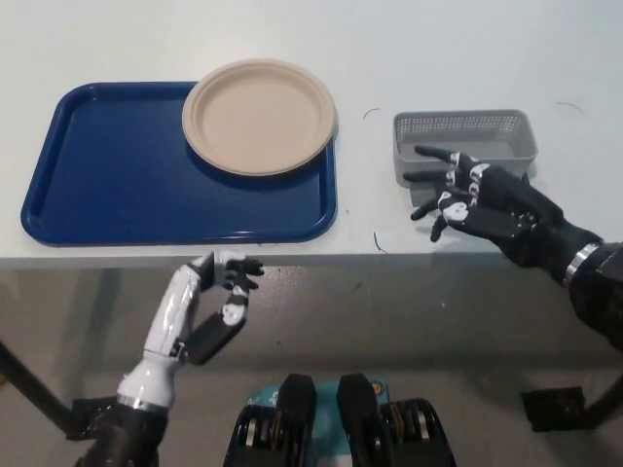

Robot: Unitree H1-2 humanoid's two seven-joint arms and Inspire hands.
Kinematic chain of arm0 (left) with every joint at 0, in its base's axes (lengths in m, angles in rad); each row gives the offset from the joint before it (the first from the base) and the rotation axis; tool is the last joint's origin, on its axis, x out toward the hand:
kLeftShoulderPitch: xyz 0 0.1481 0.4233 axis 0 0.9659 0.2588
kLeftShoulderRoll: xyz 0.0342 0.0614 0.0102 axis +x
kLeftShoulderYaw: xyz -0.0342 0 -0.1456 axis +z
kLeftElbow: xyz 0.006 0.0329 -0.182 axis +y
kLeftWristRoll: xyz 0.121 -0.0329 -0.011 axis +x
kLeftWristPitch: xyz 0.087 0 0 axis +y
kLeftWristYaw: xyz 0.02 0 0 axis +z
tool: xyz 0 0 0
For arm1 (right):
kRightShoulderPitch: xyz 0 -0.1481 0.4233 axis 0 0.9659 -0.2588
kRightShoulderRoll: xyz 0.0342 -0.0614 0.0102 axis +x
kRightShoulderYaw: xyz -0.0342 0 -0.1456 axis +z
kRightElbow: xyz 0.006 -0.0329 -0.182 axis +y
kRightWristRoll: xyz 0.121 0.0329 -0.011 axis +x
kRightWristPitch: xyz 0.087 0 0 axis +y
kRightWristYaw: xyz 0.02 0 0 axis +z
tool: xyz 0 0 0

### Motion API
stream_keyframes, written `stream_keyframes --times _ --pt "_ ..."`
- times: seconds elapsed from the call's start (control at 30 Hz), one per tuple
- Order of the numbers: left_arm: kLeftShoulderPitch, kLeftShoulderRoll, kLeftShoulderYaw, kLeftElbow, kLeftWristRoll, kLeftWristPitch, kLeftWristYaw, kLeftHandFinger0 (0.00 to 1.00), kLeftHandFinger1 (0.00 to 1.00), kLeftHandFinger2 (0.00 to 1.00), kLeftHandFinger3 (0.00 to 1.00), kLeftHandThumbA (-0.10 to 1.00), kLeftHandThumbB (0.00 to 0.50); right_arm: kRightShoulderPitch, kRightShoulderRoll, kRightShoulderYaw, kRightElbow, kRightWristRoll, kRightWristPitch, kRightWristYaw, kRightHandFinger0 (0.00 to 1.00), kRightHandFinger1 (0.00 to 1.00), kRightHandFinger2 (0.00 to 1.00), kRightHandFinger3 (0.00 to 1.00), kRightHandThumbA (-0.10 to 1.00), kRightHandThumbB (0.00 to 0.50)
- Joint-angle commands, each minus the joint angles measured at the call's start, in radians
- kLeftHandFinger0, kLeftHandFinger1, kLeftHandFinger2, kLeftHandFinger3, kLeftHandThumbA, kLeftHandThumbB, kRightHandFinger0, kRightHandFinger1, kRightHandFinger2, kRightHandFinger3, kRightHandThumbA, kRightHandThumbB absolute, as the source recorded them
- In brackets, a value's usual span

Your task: Use the right hand to pick up a plate from a leveled surface and place it into a tray on the left side

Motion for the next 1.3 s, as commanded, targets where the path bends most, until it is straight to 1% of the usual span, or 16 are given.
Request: stream_keyframes --times 0.0,0.03,0.2,0.43,0.77,0.8,0.83,0.87,0.9,0.93,0.97,1.0,1.03,1.2,1.23,1.27 --pt "-0.156 -0.061 0.169 -1.009 0.053 0.096 0.056 0.26 0.45 0.50 0.54 -0.10 0.471 -0.289 -0.158 -0.401 -0.861 -0.056 -0.362 -0.059 0.32 0.49 0.81 0.95 -0.10 0.291" --pt "-0.210 -0.031 0.179 -0.976 0.026 0.097 0.056 0.26 0.45 0.50 0.53 -0.10 0.471 -0.293 -0.144 -0.403 -0.861 -0.089 -0.361 -0.063 0.32 0.49 0.81 0.95 -0.10 0.291" --pt "-0.281 -0.037 0.171 -0.935 0.019 0.098 0.047 0.25 0.45 0.49 0.53 -0.10 0.472 -0.300 -0.162 -0.441 -0.861 -0.088 -0.354 -0.061 0.32 0.49 0.81 0.95 -0.10 0.293" --pt "-0.237 -0.032 0.188 -0.990 0.016 0.136 0.042 0.24 0.44 0.49 0.52 -0.10 0.473 -0.297 -0.128 -0.433 -0.861 -0.086 -0.345 -0.044 0.32 0.49 0.81 0.95 -0.10 0.294" --pt "-0.198 -0.065 0.197 -1.012 0.006 0.147 0.026 0.23 0.43 0.48 0.52 -0.10 0.474 -0.302 -0.138 -0.440 -0.861 -0.069 -0.335 -0.030 0.32 0.49 0.81 0.95 -0.10 0.295" --pt "-0.140 -0.078 0.157 -0.872 -0.001 0.112 0.004 0.81 1.00 1.00 1.00 0.17 0.177 -0.005 0.033 -0.416 -0.816 -0.235 -0.226 -0.097 0.79 0.97 1.00 1.00 0.23 0.176" --pt "-0.052 -0.017 0.112 -0.734 -0.141 0.137 -0.063 1.00 1.00 1.00 1.00 0.58 0.330 0.172 0.117 -0.377 -0.748 -0.351 -0.205 -0.113 1.00 1.00 1.00 1.00 0.36 0.096" --pt "0.001 -0.001 0.097 -0.652 -0.155 0.124 -0.087 1.00 1.00 1.00 1.00 0.73 0.232 0.244 0.138 -0.346 -0.653 -0.412 -0.232 -0.120 1.00 1.00 1.00 1.00 0.45 0.106" --pt "0.044 -0.005 0.082 -0.538 -0.115 0.128 -0.106 1.00 1.00 1.00 1.00 0.96 0.241 0.311 0.146 -0.315 -0.532 -0.445 -0.236 -0.130 1.00 1.00 1.00 1.00 0.62 0.135" --pt "0.068 -0.010 0.065 -0.379 -0.101 0.087 -0.121 1.00 1.00 1.00 1.00 0.97 0.233 0.357 0.147 -0.288 -0.403 -0.457 -0.261 -0.112 1.00 1.00 1.00 1.00 0.61 0.099" --pt "0.075 -0.015 0.061 -0.255 -0.054 0.029 -0.109 1.00 1.00 1.00 1.00 1.00 0.263 0.371 0.145 -0.265 -0.338 -0.471 -0.251 -0.105 1.00 1.00 1.00 1.00 0.51 0.080" --pt "0.075 -0.009 0.052 -0.115 -0.011 0.002 -0.109 1.00 1.00 1.00 1.00 1.00 0.257 0.391 0.154 -0.249 -0.274 -0.448 -0.225 -0.091 1.00 1.00 1.00 1.00 0.56 0.063" --pt "0.082 -0.004 0.045 -0.031 0.003 -0.002 -0.112 1.00 1.00 1.00 1.00 1.00 0.249 0.395 0.153 -0.227 -0.200 -0.461 -0.236 -0.075 1.00 1.00 1.00 1.00 0.56 0.076" --pt "0.042 -0.003 0.055 0.217 0.049 -0.073 -0.066 1.00 1.00 1.00 1.00 1.00 0.268 0.405 0.169 -0.186 -0.026 -0.518 -0.313 -0.043 1.00 1.00 1.00 1.00 0.52 0.062" --pt "0.031 -0.004 0.058 0.247 0.044 -0.081 -0.063 1.00 1.00 1.00 1.00 1.00 0.252 0.405 0.170 -0.186 0.002 -0.515 -0.330 -0.032 1.00 1.00 1.00 1.00 0.50 0.034" --pt "0.021 -0.002 0.058 0.264 0.042 -0.083 -0.062 1.00 1.00 1.00 1.00 1.00 0.257 0.405 0.175 -0.189 0.020 -0.511 -0.335 -0.030 1.00 1.00 1.00 1.00 0.50 0.050"
